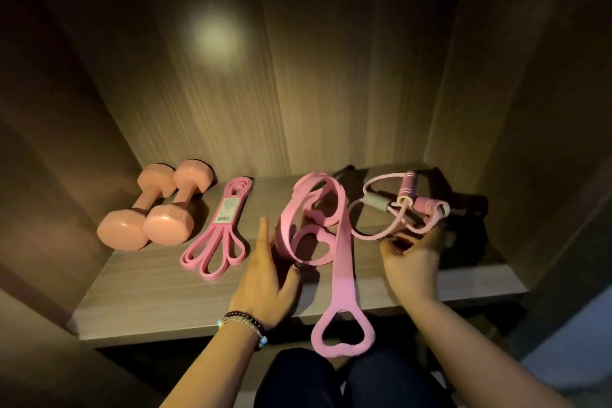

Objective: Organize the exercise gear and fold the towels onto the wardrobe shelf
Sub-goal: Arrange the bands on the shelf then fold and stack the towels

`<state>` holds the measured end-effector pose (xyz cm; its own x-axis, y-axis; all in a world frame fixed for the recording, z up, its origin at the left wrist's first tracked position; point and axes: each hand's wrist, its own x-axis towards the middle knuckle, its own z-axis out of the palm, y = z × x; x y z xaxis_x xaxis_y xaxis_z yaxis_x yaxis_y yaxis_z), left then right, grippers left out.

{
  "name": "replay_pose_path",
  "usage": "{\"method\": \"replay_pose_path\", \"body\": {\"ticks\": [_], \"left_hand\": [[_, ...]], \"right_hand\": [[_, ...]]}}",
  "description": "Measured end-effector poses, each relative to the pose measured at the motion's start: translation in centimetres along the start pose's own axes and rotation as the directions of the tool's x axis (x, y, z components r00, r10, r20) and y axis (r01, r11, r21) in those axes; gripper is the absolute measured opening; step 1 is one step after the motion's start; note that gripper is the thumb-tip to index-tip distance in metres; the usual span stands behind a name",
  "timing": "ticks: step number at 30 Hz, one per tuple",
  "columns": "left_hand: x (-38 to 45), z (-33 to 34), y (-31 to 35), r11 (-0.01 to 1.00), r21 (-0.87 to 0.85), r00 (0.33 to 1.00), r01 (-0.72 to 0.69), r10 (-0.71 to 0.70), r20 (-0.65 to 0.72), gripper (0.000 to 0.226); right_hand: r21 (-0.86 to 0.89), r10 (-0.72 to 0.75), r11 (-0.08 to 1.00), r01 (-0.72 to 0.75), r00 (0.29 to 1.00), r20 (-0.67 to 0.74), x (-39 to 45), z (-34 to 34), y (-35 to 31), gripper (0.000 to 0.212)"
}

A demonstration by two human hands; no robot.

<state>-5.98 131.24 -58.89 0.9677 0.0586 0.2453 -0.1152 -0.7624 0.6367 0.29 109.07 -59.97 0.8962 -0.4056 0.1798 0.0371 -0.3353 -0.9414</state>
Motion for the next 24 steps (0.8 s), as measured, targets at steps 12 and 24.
{"method": "replay_pose_path", "body": {"ticks": [12,24], "left_hand": [[0.1,2.4,2.5,0.988,0.058,0.989,0.145,-0.145,0.005,0.123],[1.1,0.8,6.4,0.720,-0.604,0.802,0.342,-0.558,-0.211,0.010]], "right_hand": [[0.021,0.136,0.990,-0.141,0.979,0.152,0.0,-1.9,-0.8,0.028],[0.026,0.403,0.876,-0.482,0.760,0.510,-2.0,-4.7,-3.0,0.014]]}}
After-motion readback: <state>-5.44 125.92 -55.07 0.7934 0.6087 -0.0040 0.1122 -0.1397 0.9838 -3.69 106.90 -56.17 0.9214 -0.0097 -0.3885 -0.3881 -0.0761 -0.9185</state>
